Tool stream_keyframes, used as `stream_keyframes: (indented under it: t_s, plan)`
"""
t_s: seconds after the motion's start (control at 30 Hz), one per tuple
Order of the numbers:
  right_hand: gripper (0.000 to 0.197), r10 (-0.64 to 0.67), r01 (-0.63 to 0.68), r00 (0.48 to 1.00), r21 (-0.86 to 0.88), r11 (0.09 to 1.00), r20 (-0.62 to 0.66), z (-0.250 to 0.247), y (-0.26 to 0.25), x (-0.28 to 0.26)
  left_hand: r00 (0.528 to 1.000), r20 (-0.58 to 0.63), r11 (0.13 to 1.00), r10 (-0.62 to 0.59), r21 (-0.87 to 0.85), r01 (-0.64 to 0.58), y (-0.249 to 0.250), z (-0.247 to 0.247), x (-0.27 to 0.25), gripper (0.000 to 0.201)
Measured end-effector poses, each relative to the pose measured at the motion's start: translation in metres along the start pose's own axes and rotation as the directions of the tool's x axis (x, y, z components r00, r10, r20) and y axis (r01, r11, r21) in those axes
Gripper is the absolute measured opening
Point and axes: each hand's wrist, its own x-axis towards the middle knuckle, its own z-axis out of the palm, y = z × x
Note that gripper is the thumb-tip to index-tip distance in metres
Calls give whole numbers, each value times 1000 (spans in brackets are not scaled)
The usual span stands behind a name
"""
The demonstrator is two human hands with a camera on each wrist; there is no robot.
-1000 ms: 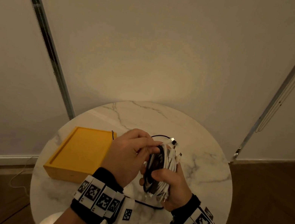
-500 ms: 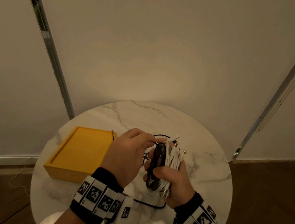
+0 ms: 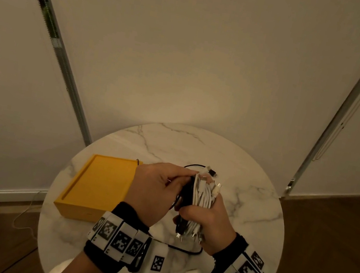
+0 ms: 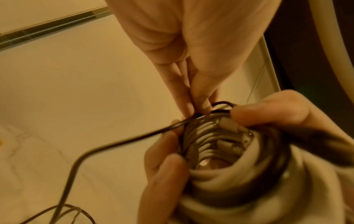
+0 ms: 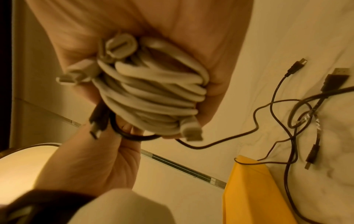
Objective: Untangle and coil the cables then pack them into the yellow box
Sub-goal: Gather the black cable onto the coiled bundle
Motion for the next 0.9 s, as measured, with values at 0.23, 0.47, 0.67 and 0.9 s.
stream_keyframes:
  t_s: [0.23,0.47,0.67,0.9]
  plan:
    - [72,77,-84,995,120,989,61,-3,-2,-4,999,-39,997,22,70,-19,-2,4,2,17]
    - [71,129,-148,985,186,971,112,-8,-3,-6,996,-37,979,76,194,-68,-2,4,5,17]
    - [77,96,-111,993,240,964,73,-12,-3,-1,998,0,996,-70,50,70,-10,10,1,4]
    - [71,41,-53,998,455,889,37,-30,-9,9,899,348,920,-268,-185,346,-30,26,-29,31]
